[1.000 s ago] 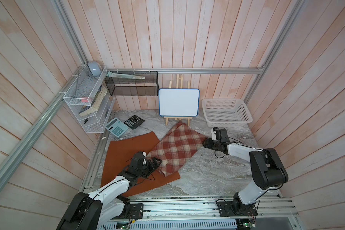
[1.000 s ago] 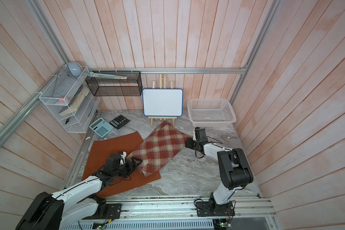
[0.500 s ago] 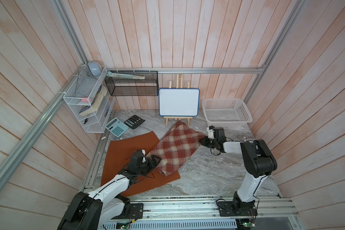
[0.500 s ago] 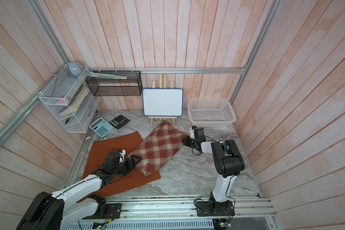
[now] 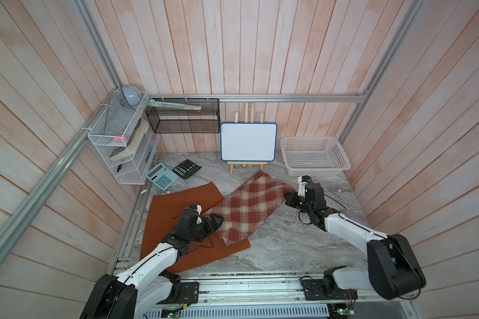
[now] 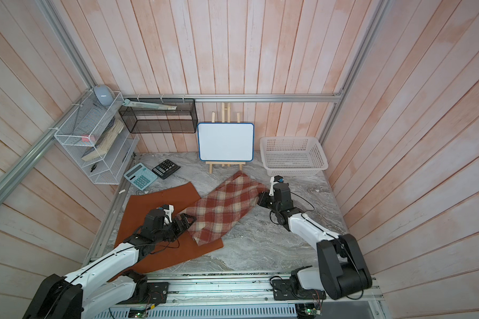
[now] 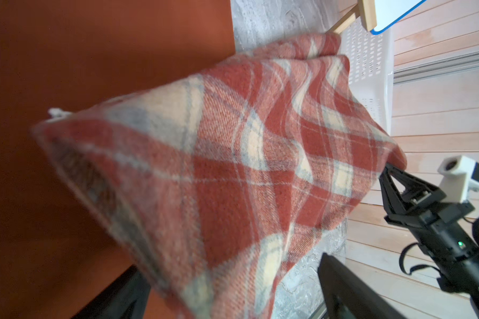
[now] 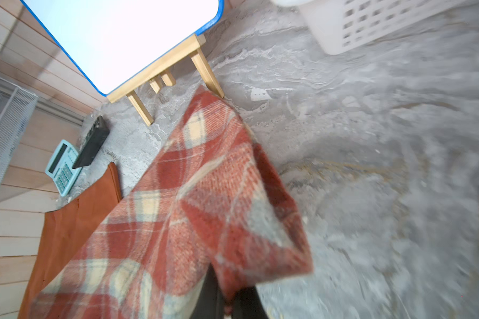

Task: Roll up the skirts
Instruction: Adjust the skirt at the center of the board.

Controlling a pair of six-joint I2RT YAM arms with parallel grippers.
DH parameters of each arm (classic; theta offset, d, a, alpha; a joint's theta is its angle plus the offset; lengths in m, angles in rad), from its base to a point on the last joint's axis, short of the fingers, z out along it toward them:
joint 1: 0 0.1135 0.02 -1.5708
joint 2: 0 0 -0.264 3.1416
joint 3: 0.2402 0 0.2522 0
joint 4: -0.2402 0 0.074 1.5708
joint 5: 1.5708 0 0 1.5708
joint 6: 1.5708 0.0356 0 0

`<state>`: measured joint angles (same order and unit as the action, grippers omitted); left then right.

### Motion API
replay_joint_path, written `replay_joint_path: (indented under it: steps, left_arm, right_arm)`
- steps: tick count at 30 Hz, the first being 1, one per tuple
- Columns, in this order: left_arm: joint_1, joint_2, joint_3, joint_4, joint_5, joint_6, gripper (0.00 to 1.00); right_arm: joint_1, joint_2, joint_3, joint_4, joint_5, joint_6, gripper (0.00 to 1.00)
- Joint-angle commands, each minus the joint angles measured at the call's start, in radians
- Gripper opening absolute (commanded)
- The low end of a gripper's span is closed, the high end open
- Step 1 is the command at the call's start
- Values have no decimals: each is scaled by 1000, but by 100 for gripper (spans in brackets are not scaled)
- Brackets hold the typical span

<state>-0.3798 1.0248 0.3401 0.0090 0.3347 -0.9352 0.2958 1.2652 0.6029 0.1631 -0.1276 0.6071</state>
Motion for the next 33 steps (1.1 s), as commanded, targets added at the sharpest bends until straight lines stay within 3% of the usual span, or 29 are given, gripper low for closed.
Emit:
replay_joint_path:
  steps: [1,6,10,14,16,19,23,24,25,26,27,28,31,33]
  left_arm:
    - [1,-25,35,-45,-13,48,100]
    - [-2,-15,52,-50,-13,73,100]
    - [-6,-1,59,-42,9,78,100]
    - [-12,-2,65,-46,7,80,99]
    - [-11,-2,73,-49,-3,93,99]
    - [-8,6,64,9,13,105,99]
    - [48,35,21,202,121,85,100]
    - [72,53,25,238,146,88,92]
    - [95,77,43,250,161,103,78]
    - [108,100,67,248,167,122,54]
    - [119,131,109,217,158,140,20]
    - [123,165,155,181,144,162,1]
    - [126,254,237,79,131,208,0]
    - [128,268,192,102,149,179,0]
  right_arm:
    - [-4,-197,-92,-236,205,87,0]
    - [-4,-502,-186,-504,294,198,0]
    - [0,-651,-258,-591,267,286,2]
    - [6,-682,-275,-601,216,312,31]
    - [28,-679,-251,-619,232,310,38]
    - [67,-677,-208,-668,278,306,39]
    - [109,-682,-167,-692,289,294,38]
    - [123,-677,-151,-696,286,285,37]
    - [141,-671,-130,-711,300,285,37]
    - [162,-670,-116,-727,322,290,37]
    - [188,-669,-102,-751,350,302,37]
    - [202,-674,-97,-768,364,312,37]
    - [209,-702,-95,-794,365,327,37]
    - [211,-707,-97,-769,357,321,29]
